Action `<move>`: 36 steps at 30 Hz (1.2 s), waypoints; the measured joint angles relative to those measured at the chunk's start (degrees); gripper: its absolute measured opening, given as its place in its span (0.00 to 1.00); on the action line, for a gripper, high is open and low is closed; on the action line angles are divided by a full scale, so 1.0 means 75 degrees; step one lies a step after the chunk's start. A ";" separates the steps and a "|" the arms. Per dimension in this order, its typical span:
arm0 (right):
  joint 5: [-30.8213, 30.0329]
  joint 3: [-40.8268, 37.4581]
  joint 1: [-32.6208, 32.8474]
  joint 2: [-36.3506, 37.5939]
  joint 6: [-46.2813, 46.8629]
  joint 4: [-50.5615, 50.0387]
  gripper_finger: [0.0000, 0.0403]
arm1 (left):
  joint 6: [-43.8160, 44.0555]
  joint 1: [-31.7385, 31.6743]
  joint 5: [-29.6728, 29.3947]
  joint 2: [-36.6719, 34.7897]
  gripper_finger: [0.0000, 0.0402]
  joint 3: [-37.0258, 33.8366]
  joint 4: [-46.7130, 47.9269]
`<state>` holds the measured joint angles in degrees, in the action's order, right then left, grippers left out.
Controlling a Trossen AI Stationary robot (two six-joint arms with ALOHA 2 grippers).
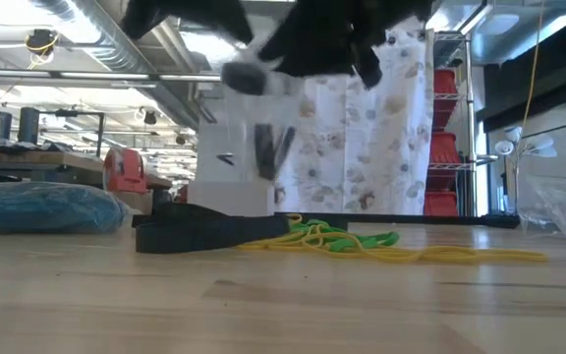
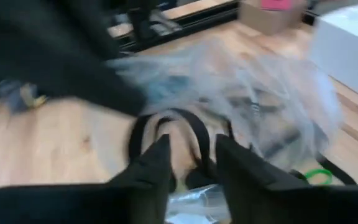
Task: Sort rubber bands
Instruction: Put the black rubber band into the transparent zip bag
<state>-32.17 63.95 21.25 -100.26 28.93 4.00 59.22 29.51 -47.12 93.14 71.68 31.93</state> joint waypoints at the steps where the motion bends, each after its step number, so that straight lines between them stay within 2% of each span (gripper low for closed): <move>1: 0.0168 0.0035 0.0061 0.0049 -0.0243 -0.0025 0.36 | 0.0157 0.0025 0.0065 0.0000 0.00 0.0000 0.0231; 5: 0.0485 0.0268 0.0334 0.0074 -0.1290 -0.0276 0.47 | 0.0619 0.0181 0.0143 0.0003 0.00 -0.0003 0.0679; 9: 0.0641 0.0592 0.0637 0.0074 -0.2476 -0.0954 0.51 | 0.0653 0.0335 0.0147 0.0003 0.00 -0.0003 0.0655; 14: 0.0640 0.0737 0.1050 0.0068 -0.5214 -0.1065 0.52 | 0.0629 0.0471 0.0145 0.0006 0.00 -0.0003 0.0484; 17: 0.0640 0.0743 0.1116 -0.0022 -0.6789 -0.1009 0.52 | 0.0228 0.0467 0.0166 0.0006 0.00 -0.0003 -0.0016; 23: 0.0255 0.0743 0.1058 -0.0422 -0.7925 -0.0224 0.52 | -0.0589 0.0459 0.0261 0.0006 0.00 -0.0003 -0.0941; 26: 0.0226 0.0743 0.1064 -0.0663 -0.8338 0.0086 0.52 | -0.0721 0.0443 0.0315 0.0006 0.00 -0.0003 -0.1028; 31: -0.0544 0.0740 0.1109 -0.0919 -0.8817 0.0358 0.52 | -0.0725 0.0410 0.0345 0.0006 0.00 -0.0003 -0.0974; 36: -0.0779 0.0740 0.1273 -0.0914 -0.9693 0.0741 0.52 | -0.0730 0.0375 0.0386 0.0006 0.00 -0.0003 -0.1012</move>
<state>-38.01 69.49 30.80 -107.11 -43.76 9.56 53.74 32.32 -44.22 93.19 71.66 24.34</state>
